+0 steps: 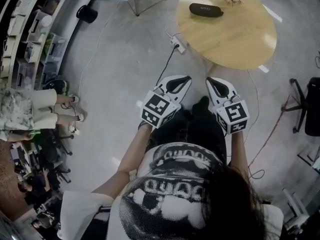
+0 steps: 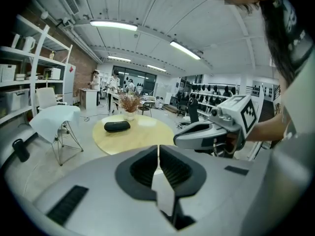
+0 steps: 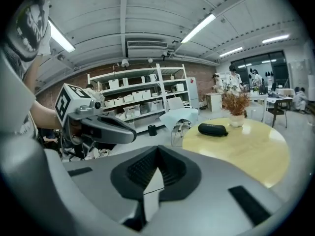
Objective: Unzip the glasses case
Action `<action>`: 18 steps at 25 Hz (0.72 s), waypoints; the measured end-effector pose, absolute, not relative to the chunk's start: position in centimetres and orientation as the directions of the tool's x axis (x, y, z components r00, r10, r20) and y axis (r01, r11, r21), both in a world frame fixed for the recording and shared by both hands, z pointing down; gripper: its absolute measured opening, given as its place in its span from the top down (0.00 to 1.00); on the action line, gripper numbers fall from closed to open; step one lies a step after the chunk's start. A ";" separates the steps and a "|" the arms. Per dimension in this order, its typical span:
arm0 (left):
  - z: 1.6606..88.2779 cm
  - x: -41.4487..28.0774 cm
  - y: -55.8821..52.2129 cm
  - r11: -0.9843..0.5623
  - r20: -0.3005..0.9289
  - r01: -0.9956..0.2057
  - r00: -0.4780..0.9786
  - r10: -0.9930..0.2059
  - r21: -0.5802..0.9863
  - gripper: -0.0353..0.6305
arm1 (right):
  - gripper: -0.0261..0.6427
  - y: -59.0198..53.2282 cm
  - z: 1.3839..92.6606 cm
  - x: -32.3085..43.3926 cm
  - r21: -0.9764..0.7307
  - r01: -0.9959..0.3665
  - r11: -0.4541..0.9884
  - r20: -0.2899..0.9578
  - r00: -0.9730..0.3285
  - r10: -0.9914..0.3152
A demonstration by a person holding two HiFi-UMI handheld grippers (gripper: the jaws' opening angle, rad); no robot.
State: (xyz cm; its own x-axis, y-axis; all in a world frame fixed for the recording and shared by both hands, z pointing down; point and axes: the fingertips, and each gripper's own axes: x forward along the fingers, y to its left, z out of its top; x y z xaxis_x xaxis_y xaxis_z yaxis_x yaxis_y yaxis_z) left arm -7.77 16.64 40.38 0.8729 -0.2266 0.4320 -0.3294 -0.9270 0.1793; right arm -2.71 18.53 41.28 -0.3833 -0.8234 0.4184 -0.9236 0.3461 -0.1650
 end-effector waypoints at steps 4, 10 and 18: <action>40.0 -11.0 17.2 -0.925 0.417 -0.334 0.878 -0.235 0.180 0.92 | 0.97 19.2 41.0 -6.3 -0.148 -0.915 0.377 0.436 -0.402 -0.805; 40.1 -12.9 18.8 -0.933 0.387 -0.308 0.896 -0.218 0.188 0.92 | 0.97 20.7 41.0 -8.5 -0.124 -0.907 0.403 0.444 -0.414 -0.795; 39.8 -13.5 19.5 -0.954 0.361 -0.248 0.916 -0.175 0.167 0.92 | 0.97 20.9 40.9 -9.0 -0.062 -0.906 0.418 0.471 -0.395 -0.789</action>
State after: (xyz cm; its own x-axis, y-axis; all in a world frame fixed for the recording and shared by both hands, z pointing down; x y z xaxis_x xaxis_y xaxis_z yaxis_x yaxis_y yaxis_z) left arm -13.52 19.49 39.81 0.9161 -0.1752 0.3606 -0.2481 -0.9543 0.1665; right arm -9.03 20.95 40.93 -0.3954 -0.7885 0.4711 -0.9065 0.4177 -0.0616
